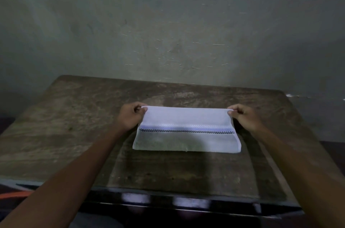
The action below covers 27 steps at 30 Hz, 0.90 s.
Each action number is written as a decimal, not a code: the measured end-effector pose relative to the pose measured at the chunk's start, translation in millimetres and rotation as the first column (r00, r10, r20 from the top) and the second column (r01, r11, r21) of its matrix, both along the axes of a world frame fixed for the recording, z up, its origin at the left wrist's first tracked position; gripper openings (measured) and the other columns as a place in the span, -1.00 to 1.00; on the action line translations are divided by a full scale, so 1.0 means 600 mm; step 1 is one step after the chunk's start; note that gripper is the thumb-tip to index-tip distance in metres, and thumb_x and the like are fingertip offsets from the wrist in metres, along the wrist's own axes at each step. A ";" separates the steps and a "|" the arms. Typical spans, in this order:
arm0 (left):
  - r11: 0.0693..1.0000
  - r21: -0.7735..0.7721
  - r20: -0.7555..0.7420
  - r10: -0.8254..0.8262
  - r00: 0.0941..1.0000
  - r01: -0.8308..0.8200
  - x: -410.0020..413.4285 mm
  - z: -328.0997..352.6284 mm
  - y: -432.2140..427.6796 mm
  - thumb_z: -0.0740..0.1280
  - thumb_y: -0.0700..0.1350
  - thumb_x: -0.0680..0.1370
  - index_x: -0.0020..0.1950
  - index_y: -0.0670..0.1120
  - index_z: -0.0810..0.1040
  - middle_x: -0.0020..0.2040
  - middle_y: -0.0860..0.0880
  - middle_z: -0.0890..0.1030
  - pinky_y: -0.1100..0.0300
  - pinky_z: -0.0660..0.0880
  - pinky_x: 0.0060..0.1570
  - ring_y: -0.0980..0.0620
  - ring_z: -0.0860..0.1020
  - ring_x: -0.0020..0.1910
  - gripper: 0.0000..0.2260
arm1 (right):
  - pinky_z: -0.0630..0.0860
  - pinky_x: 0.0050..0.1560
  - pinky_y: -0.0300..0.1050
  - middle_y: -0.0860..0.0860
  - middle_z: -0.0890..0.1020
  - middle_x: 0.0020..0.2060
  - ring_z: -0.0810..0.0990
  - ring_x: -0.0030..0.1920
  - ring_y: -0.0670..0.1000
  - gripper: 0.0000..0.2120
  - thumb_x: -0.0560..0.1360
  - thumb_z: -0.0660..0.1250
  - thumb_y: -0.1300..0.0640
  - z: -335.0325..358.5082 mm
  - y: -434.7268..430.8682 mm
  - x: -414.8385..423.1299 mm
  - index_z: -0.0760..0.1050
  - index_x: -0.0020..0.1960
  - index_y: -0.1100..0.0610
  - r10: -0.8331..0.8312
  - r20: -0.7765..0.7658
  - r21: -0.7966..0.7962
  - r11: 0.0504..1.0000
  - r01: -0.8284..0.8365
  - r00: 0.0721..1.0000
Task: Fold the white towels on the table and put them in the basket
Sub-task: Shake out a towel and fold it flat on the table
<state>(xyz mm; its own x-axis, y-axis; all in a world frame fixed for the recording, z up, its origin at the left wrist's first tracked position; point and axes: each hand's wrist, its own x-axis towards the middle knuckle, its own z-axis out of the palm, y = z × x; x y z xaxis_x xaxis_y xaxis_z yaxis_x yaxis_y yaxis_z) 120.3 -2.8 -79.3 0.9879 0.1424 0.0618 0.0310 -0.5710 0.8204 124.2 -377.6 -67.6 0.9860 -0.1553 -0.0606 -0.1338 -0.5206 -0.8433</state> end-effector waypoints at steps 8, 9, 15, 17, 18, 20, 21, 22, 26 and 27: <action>0.966 0.256 0.031 0.008 0.999 -0.016 0.010 -0.008 -0.002 0.33 -0.15 0.51 0.01 -0.16 0.65 -0.20 -0.12 0.64 0.22 0.39 -0.13 -0.06 0.59 -0.16 -0.85 | 0.39 -0.22 -0.22 0.02 0.60 -0.18 0.55 -0.12 0.01 -0.94 0.51 0.34 0.17 -0.016 0.016 0.018 0.59 -0.05 0.09 -0.014 0.024 -0.204 0.979 0.019 1.000; 0.964 0.267 0.032 0.002 0.999 -0.010 0.010 -0.006 -0.002 0.33 -0.16 0.51 -0.01 -0.17 0.64 -0.20 -0.13 0.64 0.22 0.40 -0.14 -0.08 0.59 -0.16 -0.86 | 0.42 -0.16 -0.17 0.00 0.61 -0.18 0.57 -0.10 0.02 -0.94 0.51 0.34 0.15 -0.019 0.015 0.020 0.59 -0.06 0.07 -0.002 0.022 -0.232 0.973 0.007 1.000; 0.953 0.304 -0.006 -0.013 1.000 0.014 0.018 0.002 -0.002 0.32 -0.19 0.50 -0.06 -0.22 0.61 -0.18 -0.16 0.65 0.27 0.34 -0.18 -0.04 0.56 -0.20 -0.87 | 0.47 -0.01 -0.07 0.07 0.65 -0.07 0.59 -0.03 0.08 -0.91 0.53 0.32 0.13 -0.020 0.008 0.028 0.58 0.00 0.04 0.074 -0.037 -0.344 0.935 -0.082 0.997; 0.933 0.356 -0.020 -0.051 0.998 0.055 0.021 0.002 0.002 0.30 -0.18 0.52 0.01 -0.24 0.61 -0.13 -0.20 0.64 0.24 0.34 -0.16 -0.10 0.57 -0.14 -0.83 | 0.44 0.10 -0.06 0.09 0.62 0.12 0.56 0.09 0.09 -0.75 0.55 0.29 0.15 -0.015 0.008 0.032 0.54 0.22 0.11 0.149 -0.080 -0.396 0.903 -0.169 0.986; 0.911 0.401 -0.034 -0.091 0.995 0.098 0.023 0.003 0.004 0.29 -0.18 0.53 0.09 -0.25 0.60 -0.08 -0.22 0.64 0.22 0.35 -0.14 -0.14 0.57 -0.09 -0.79 | 0.42 0.15 -0.05 0.09 0.58 0.20 0.53 0.15 0.10 -0.69 0.56 0.28 0.16 -0.011 0.009 0.033 0.50 0.29 0.12 0.194 -0.111 -0.442 0.869 -0.223 0.975; 0.848 0.491 -0.086 -0.181 0.980 0.199 0.028 0.009 0.010 0.27 -0.18 0.56 0.19 -0.24 0.56 0.04 -0.26 0.62 0.15 0.39 -0.04 -0.19 0.56 0.02 -0.74 | 0.40 0.15 -0.04 0.12 0.53 0.23 0.51 0.16 0.12 -0.68 0.57 0.25 0.17 -0.005 0.008 0.040 0.47 0.32 0.14 0.265 -0.177 -0.557 0.767 -0.318 0.948; 0.806 0.534 -0.132 -0.220 0.967 0.256 0.031 0.015 0.012 0.27 -0.18 0.56 0.19 -0.23 0.57 0.07 -0.26 0.60 0.13 0.39 -0.01 -0.20 0.54 0.05 -0.75 | 0.42 0.12 -0.04 0.14 0.53 0.20 0.52 0.12 0.12 -0.70 0.57 0.25 0.18 -0.001 0.008 0.043 0.50 0.28 0.16 0.292 -0.202 -0.597 0.720 -0.354 0.935; 0.763 0.569 -0.183 -0.247 0.952 0.307 0.035 0.022 0.013 0.28 -0.17 0.56 0.19 -0.20 0.57 0.07 -0.25 0.60 0.13 0.39 0.00 -0.19 0.53 0.06 -0.76 | 0.44 0.08 -0.04 0.14 0.56 0.15 0.54 0.07 0.11 -0.74 0.56 0.26 0.18 0.007 0.008 0.046 0.54 0.22 0.17 0.316 -0.228 -0.616 0.685 -0.388 0.921; 0.606 0.651 -0.366 -0.278 0.888 0.458 0.052 0.046 0.012 0.36 -0.12 0.51 0.16 -0.18 0.58 0.12 -0.17 0.61 0.13 0.43 0.02 -0.13 0.55 0.08 -0.74 | 0.47 -0.09 -0.06 0.10 0.63 -0.16 0.56 -0.16 0.05 -0.87 0.50 0.33 0.17 0.041 0.016 0.050 0.61 -0.11 0.22 0.401 -0.384 -0.648 0.525 -0.552 0.832; 0.553 0.671 -0.408 -0.281 0.869 0.494 0.053 0.052 0.010 0.37 -0.11 0.50 0.15 -0.19 0.58 0.14 -0.17 0.60 0.11 0.43 0.04 -0.14 0.54 0.10 -0.73 | 0.43 -0.15 -0.10 0.07 0.59 -0.24 0.53 -0.22 0.03 -0.87 0.48 0.34 0.18 0.052 0.017 0.047 0.60 -0.18 0.21 0.419 -0.430 -0.633 0.491 -0.598 0.799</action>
